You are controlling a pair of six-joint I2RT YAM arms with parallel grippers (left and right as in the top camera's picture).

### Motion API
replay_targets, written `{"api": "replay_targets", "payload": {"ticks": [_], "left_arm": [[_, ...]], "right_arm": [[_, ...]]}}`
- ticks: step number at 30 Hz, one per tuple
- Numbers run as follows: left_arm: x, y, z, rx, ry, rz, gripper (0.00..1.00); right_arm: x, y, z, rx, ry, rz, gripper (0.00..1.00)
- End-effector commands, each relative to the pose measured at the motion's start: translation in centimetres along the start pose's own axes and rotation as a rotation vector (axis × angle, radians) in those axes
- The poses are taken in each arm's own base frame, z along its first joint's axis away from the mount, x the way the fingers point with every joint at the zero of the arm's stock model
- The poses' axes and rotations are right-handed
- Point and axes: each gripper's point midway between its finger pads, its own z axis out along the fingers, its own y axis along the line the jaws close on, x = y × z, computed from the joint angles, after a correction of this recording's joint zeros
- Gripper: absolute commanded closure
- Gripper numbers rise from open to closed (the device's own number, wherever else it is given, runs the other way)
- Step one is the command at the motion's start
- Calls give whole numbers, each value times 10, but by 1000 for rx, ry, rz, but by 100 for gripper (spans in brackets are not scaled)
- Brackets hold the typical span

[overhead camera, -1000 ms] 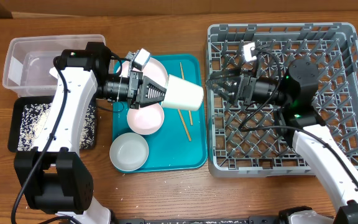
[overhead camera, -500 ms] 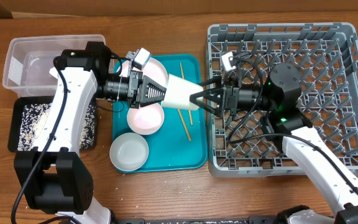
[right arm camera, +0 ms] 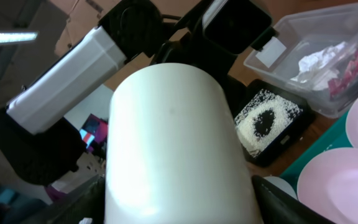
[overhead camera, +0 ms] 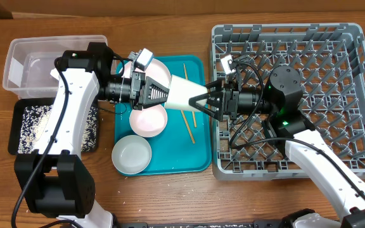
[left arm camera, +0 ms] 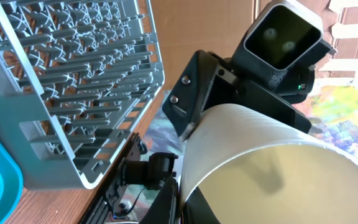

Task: Sort waste into correct bins and load items into the dishwasher
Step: 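Grasp the cup with the right gripper and open the left gripper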

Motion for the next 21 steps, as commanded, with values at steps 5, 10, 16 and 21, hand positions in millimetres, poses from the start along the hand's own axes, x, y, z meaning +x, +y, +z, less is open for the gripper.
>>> {"api": "replay_targets", "payload": {"ticks": [5,10,16,21], "left_arm": [[-6,-11,-2,42,-22,87,96],[-6,-11,-2,38,-21,87,92],[-7,-10,-2,38,-22,94,81],[-7,-10,-2,38,-23,100,67]], "right_arm": [[-12,11,2,-26,-24,-78,45],[-12,12,2,-27,-26,-83,48],[-22,3,-11,5,-59,-82,47],[-35,-10,-31,50,-103,-78,47]]}}
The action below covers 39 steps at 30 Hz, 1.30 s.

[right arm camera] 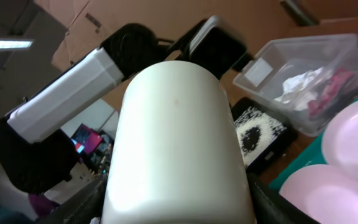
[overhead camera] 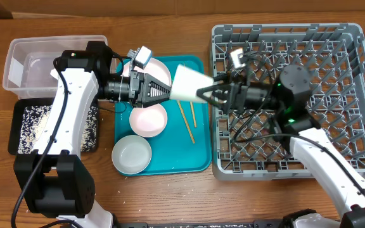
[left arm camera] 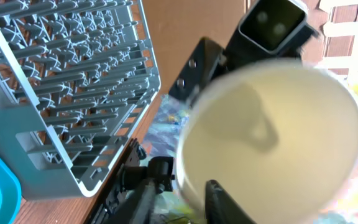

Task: Sort waste into correct bins and load items into the dishwasher
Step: 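Grasp the cup with the right gripper and open the left gripper, then carry the paper cup right and lower it into the rack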

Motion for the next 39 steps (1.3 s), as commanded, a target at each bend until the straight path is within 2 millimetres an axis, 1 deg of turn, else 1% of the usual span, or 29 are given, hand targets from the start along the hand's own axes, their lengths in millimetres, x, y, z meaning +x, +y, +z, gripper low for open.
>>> {"api": "replay_targets", "payload": {"ticks": [1,3,7,8,10,11,12,14,16,17,19,21,24,28,30,33,36,39], "left_arm": [[-4,-6,-1,17,-10,68,65],[-5,-6,-1,17,-11,76,60],[-8,-4,-1,8,-14,114,55],[-10,-2,-1,-1,-15,133,54],[-15,9,-2,-60,-12,200,51],[-19,17,-2,-107,-8,231,51],[-25,33,-5,-200,-5,257,50],[-35,60,-13,-367,-14,255,46],[-49,90,-28,-568,-56,201,44],[-55,101,-37,-649,-85,169,44],[-66,116,-52,-773,-148,117,42],[-76,121,-61,-829,-191,119,40],[-86,122,-65,-854,-218,156,38],[-91,127,-73,-908,-239,170,36],[-91,130,-78,-944,-243,165,36],[-90,135,-84,-986,-246,157,36],[-90,138,-88,-1018,-249,152,35],[-90,141,-93,-1048,-252,147,35]], "right_arm": [[-17,-5,-15,25,-39,-29,48],[-22,-10,-25,41,-51,-25,47],[-28,-32,-48,113,-86,45,47],[-28,-37,-52,130,-91,67,47],[-27,-49,-62,173,-105,112,47],[-26,-55,-66,199,-114,143,47],[-24,-63,-70,234,-127,185,47],[-21,-72,-74,292,-140,219,47],[-16,-79,-79,362,-152,249,47],[-13,-82,-81,402,-154,257,47],[-6,-88,-88,500,-155,279,47],[1,-91,-97,632,-147,294,47],[6,-83,-110,817,-114,279,47],[8,-60,-122,1044,-58,245,47],[14,-48,-124,1130,-12,232,47],[33,-33,-123,1220,64,252,47],[60,-31,-121,1256,135,337,47],[85,-32,-129,1314,207,442,47]]}}
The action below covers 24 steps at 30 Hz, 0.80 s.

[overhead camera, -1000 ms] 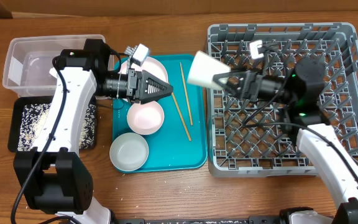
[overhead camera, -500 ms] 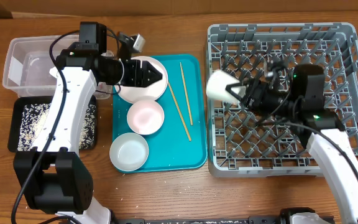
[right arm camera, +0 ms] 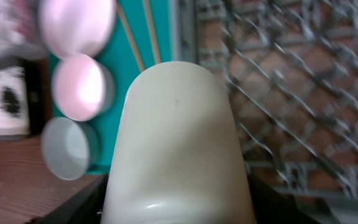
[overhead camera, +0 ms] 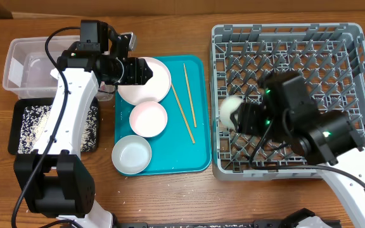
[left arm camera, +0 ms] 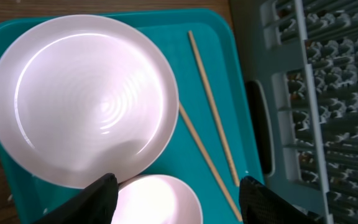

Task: Sort waste into correct bins and load items into the dishwasher
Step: 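Carry the paper cup right and lower it into the rack, then release cup, move right gripper to the pink bowl and grasp its rim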

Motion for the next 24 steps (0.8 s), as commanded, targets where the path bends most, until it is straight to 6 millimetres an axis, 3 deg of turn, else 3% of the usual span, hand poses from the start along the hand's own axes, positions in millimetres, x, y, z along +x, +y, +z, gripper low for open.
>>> {"api": "replay_targets", "payload": {"ticks": [1,6,12,17,24], "left_arm": [[-5,12,-3,-74,-14,-5,36],[-5,12,-3,-78,-14,-6,36],[-2,12,-3,-79,-3,-10,35],[1,13,-3,-80,7,-14,35],[2,13,-3,-80,12,-15,35]], "right_arm": [[6,-19,4,122,26,95,47],[35,-39,0,221,144,151,43],[43,-33,6,222,188,125,43],[57,-26,24,254,259,76,43],[71,-34,57,340,362,59,43]]}}
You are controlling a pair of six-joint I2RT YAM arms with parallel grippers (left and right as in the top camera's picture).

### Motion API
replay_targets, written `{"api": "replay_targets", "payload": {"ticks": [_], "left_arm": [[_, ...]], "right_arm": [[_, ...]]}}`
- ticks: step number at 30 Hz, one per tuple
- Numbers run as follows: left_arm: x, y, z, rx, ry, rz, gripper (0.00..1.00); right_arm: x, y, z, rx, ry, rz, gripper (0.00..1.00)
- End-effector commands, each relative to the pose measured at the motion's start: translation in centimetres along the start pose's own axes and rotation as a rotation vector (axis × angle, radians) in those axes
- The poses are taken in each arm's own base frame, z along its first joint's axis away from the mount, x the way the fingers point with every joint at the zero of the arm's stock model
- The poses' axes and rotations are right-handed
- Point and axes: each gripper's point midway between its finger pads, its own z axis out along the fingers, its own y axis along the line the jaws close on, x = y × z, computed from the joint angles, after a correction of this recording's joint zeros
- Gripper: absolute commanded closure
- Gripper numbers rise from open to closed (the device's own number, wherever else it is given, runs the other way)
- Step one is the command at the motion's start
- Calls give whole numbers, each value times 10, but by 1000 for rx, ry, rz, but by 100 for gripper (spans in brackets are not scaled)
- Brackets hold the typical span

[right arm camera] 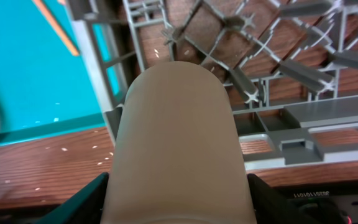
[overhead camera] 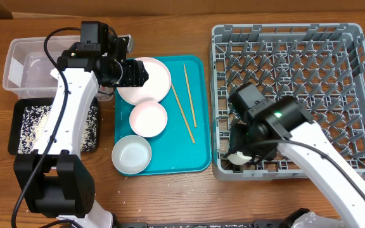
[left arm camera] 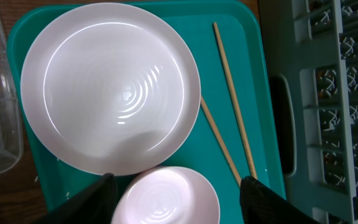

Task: Sort waste into correct bins and load items into the dishwasher
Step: 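Release cup, move right gripper to the pink bowl and grasp its rim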

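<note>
A cream cup [right arm camera: 176,143] fills the right wrist view, with my right gripper [right arm camera: 178,205] shut on it, dark fingers [right arm camera: 79,199] on both sides. Overhead, the cup [overhead camera: 238,156] is at the front-left corner of the grey dish rack [overhead camera: 334,38], mostly hidden under the right arm. My left gripper [left arm camera: 176,186] stands open over the teal tray [overhead camera: 198,161], above the pink plate [left arm camera: 110,87] and the pink bowl [left arm camera: 166,199]. Two chopsticks [left arm camera: 232,112] lie on the tray beside the plate.
A white bowl [overhead camera: 132,154] sits at the tray's front. A clear plastic bin [overhead camera: 18,54] stands at the back left, a black tray of rice [overhead camera: 24,130] in front of it. The rack's prongs [right arm camera: 260,62] lie just past the cup.
My right gripper has moved with the cup from the rack's left edge to its front-left corner, lower down. The left gripper has shifted slightly over the plate and stays open.
Both grippers met on the cup above the tray's right edge. Then the cup was in the right gripper alone, nearer the rack. Later the left gripper pointed down over the plate while the right held the cup over the rack, now at its front-left corner.
</note>
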Motion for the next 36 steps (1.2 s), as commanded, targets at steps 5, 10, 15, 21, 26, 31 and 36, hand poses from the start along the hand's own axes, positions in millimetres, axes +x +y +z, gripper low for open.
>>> {"api": "replay_targets", "payload": {"ticks": [5,10,15,21,26,31,36], "left_arm": [[-4,0,-3,-7,-9,-3,35],[-2,0,-3,-7,-3,-2,35],[-3,0,-3,-7,-4,-2,36],[-13,-5,-15,-6,-26,6,36],[-30,-18,-48,-5,-56,22,37],[-40,-24,-82,-47,-81,31,36],[-42,-19,-108,-128,-92,28,36]], "right_arm": [[-4,4,28,49,47,1,39],[-5,4,30,50,50,-7,9],[-15,9,21,21,17,-20,7],[-51,44,-29,-117,-151,-133,10],[-78,78,-57,-244,-297,-202,15],[-91,114,-60,-331,-369,-246,17],[-102,141,-51,-369,-402,-272,20]]}}
